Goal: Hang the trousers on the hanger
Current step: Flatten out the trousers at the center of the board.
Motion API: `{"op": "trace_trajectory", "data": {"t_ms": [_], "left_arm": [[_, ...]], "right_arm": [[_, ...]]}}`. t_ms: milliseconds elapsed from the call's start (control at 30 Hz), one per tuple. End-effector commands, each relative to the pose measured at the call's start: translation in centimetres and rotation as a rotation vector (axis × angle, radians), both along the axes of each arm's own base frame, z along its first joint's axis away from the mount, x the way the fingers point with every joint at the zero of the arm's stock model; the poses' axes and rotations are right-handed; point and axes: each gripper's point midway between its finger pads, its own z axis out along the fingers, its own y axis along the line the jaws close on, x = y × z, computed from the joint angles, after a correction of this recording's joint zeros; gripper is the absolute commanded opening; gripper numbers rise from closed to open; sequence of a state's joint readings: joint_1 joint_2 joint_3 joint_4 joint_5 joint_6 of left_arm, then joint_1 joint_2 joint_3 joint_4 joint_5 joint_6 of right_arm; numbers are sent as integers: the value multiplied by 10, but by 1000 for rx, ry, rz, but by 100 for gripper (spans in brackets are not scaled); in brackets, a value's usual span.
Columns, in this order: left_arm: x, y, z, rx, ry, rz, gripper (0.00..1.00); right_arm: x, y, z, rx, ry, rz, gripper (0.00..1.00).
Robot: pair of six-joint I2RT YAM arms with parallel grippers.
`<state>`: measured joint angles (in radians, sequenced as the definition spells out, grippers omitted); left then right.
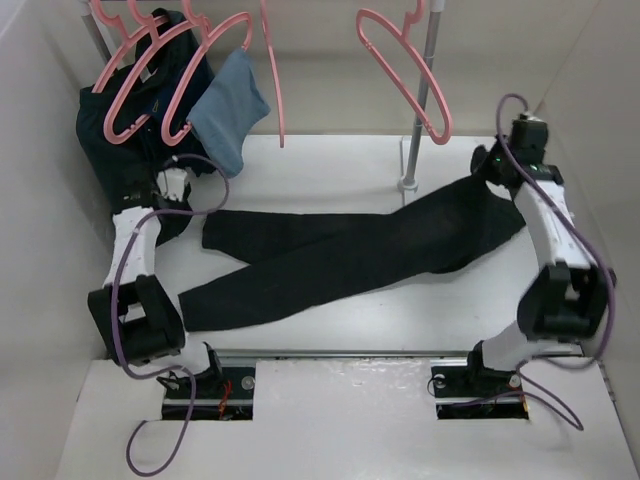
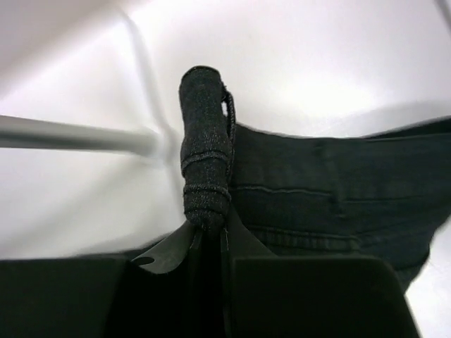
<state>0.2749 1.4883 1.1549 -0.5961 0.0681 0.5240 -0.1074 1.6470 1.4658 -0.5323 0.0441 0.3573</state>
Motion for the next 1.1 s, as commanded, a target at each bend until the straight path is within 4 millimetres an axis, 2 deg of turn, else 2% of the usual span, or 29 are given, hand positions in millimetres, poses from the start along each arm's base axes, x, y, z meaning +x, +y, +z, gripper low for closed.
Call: {"op": "trace_trajectory", "data": {"t_ms": [0,33,67,100,133,167,200,233,267,300,333,400,433,467,500,533,567,600,633,767,867,900,967,1067], "left_arm": [[8,25,86,107,-197,28,0],[10,27,101,112,-229,16,0],[-5,9,90,51,-149,-78,0],[-5,11,90,77,-143,-120,0],[-20,-16,70,-15,-34,-250,7],[-34,-24,56,-56,22,-257,21],[-42,-31,35,-91,99,-272,35],[-49,-41,18,-113,154,-298,45],[-68,-47,-8,-156,239,-279,53],[-72,-54,-19,-182,264,-280,60],[-79,-62,-27,-227,288,-277,66],[-89,-83,-40,-294,310,-331,74],[-90,-87,-43,-289,304,-350,84],[-88,-93,-43,-261,289,-387,98],[-91,-92,-51,-232,304,-363,99],[-77,-89,-52,-197,250,-356,99],[-70,-85,-54,-180,234,-330,99],[-63,-82,-56,-167,217,-296,99],[-50,-80,-57,-164,177,-246,99],[-29,-80,-61,-183,115,-172,99],[-27,-82,-76,-199,139,-174,98],[-27,-83,-83,-212,155,-176,95],[-35,-93,-97,-266,206,-216,74],[-42,-107,-105,-349,245,-249,44]], "right_arm": [[-25,-12,156,73,-534,-46,0],[-36,-20,164,80,-578,-78,0],[-56,-36,161,71,-599,-134,0],[-62,-34,170,66,-623,-132,0],[-71,-32,163,70,-605,-134,0],[-71,-32,163,70,-605,-134,0],[-73,-26,145,89,-566,-113,0],[-76,-20,137,105,-552,-87,0],[-76,-12,128,138,-533,-53,0],[-78,-11,106,150,-480,-60,0],[-83,-10,98,164,-461,-68,0],[-91,-13,89,153,-445,-96,0],[-95,-13,78,152,-427,-106,0],[-99,-12,80,150,-439,-105,0],[-102,-14,77,144,-436,-117,0],[-105,-13,71,146,-426,-119,0],[-107,-12,76,143,-441,-117,0],[-109,-12,67,148,-417,-120,0],[-111,-11,70,146,-427,-119,0],[-121,-14,65,116,-392,-128,0],[-129,-20,66,92,-389,-171,0],[-132,-22,65,86,-390,-180,0],[-134,-24,50,101,-363,-216,0],[-132,-24,39,117,-335,-227,0]]}}
